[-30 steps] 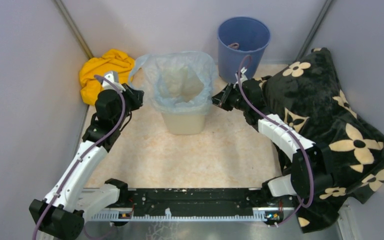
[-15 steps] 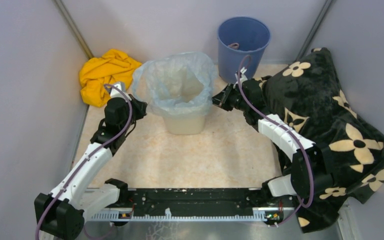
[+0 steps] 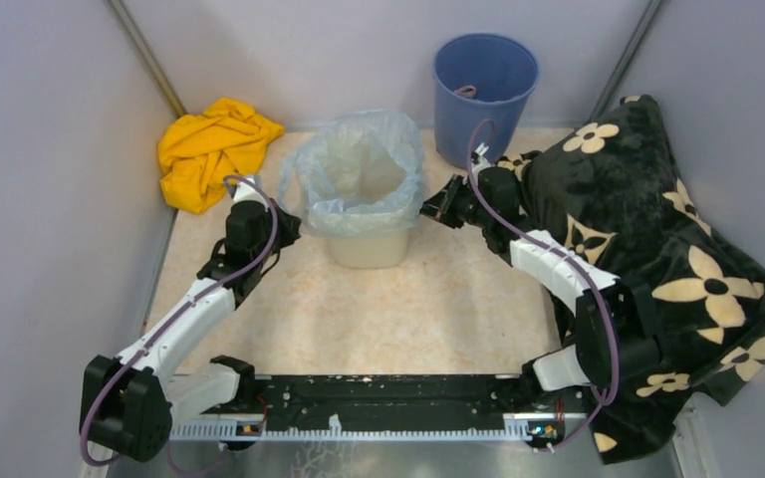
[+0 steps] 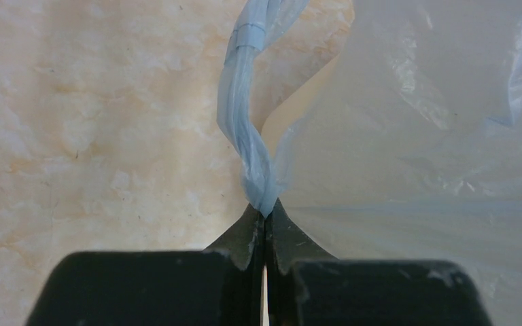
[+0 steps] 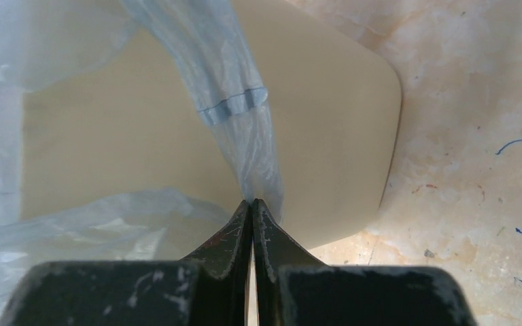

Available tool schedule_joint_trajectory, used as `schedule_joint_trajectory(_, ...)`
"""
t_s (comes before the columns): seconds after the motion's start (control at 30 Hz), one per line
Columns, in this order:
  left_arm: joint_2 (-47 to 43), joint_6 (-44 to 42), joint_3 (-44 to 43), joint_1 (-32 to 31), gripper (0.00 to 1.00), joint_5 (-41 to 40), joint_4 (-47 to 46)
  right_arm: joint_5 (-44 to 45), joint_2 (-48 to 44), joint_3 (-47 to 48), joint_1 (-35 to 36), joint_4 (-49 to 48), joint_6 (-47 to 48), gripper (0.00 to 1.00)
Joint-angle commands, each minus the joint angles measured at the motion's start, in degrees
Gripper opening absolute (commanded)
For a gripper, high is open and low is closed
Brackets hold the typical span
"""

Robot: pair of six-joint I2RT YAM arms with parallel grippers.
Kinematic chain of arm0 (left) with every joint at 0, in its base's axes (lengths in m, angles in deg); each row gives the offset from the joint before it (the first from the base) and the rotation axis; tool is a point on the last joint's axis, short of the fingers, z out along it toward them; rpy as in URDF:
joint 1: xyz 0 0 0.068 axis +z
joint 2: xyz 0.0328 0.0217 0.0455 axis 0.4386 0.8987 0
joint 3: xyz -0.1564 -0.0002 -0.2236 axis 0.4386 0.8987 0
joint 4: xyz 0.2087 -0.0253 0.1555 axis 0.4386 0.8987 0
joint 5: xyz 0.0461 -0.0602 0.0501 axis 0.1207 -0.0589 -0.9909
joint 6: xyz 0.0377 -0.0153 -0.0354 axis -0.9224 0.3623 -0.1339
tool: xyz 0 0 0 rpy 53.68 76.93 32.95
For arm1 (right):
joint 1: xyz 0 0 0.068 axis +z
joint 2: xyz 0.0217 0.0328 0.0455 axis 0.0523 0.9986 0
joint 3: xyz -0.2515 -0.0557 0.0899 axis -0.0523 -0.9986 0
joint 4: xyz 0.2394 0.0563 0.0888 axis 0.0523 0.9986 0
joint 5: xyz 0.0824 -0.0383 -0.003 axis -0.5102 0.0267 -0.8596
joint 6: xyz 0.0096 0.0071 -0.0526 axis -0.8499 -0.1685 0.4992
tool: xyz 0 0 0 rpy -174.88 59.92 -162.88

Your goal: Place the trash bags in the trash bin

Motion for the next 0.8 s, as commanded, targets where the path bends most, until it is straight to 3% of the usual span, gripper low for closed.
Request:
schedule_joint_trajectory(0.0,2.1,0.44,1.07,0.26,0.0,0.48,-3.87,1.16,1.44,-1.0,0.36,-3.53,1.57,0.0)
schedule_joint_trajectory(0.4,7.53,0.13,0.54,0.34,0.01,1.49,-6.85,1.21,2.65,-2.77,-0.31,-3.66,2.64,0.0)
schedule_joint_trajectory(0.57,5.92,-0.79,-1.0,0.26,0.18,1.27,-5.71,1.8,-0.63,-2.7,-0.54,0.35,5.0,0.0)
schedule_joint_trajectory(0.77,6.7,-2.27,-4.0,0.31,0.2,-1.86,-5.04,3.39,-4.76,-3.92,-0.63,4.78,7.81,0.0)
